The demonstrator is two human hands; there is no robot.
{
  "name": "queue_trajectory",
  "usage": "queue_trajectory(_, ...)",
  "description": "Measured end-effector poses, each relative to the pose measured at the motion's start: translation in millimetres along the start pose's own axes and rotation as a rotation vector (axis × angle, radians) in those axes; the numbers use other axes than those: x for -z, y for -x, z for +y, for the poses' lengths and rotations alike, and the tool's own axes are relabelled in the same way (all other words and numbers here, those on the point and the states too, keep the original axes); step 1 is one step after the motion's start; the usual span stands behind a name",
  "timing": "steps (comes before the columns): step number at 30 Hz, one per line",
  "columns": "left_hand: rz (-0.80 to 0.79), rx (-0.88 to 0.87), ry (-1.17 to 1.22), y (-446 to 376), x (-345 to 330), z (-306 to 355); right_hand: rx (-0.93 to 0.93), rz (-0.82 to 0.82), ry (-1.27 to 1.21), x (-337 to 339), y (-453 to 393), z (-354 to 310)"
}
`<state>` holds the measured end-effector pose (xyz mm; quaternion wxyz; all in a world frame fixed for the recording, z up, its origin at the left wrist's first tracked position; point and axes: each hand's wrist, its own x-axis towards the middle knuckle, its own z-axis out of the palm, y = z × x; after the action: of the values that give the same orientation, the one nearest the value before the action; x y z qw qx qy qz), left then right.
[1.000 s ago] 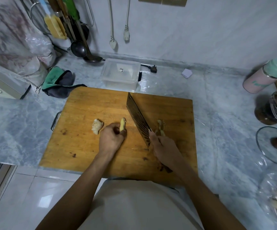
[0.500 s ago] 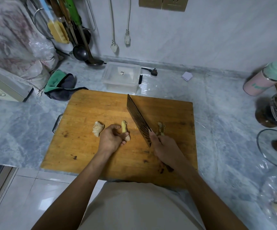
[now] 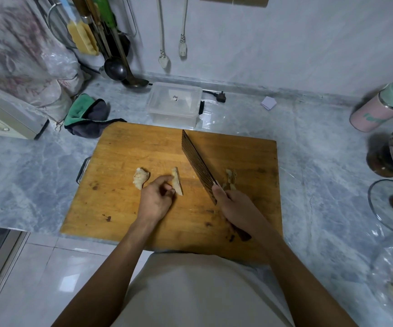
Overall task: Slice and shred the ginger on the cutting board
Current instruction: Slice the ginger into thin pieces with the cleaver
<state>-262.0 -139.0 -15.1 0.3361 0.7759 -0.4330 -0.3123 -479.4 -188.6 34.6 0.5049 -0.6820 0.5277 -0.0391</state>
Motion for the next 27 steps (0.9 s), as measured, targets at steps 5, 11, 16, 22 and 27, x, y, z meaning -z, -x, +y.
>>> queue_trajectory(5,-0.143,-0.280,-0.302,-10,2,-3,0.002,0.027,0.004,2,1,3)
queue_trajectory(11,-0.075,-0.456,-0.620,-22,3,2,0.034,0.071,-0.004,2,4,1)
queue_trajectory(16,0.002,-0.178,-0.437,-14,-7,18,0.056,0.098,-0.031,-1,9,2)
queue_trajectory(22,0.042,-0.125,-0.272,1,-16,16,0.046,0.117,-0.082,-7,12,3)
queue_trajectory(27,0.079,-0.032,-0.080,1,-18,14,0.039,0.106,-0.086,-10,10,-3)
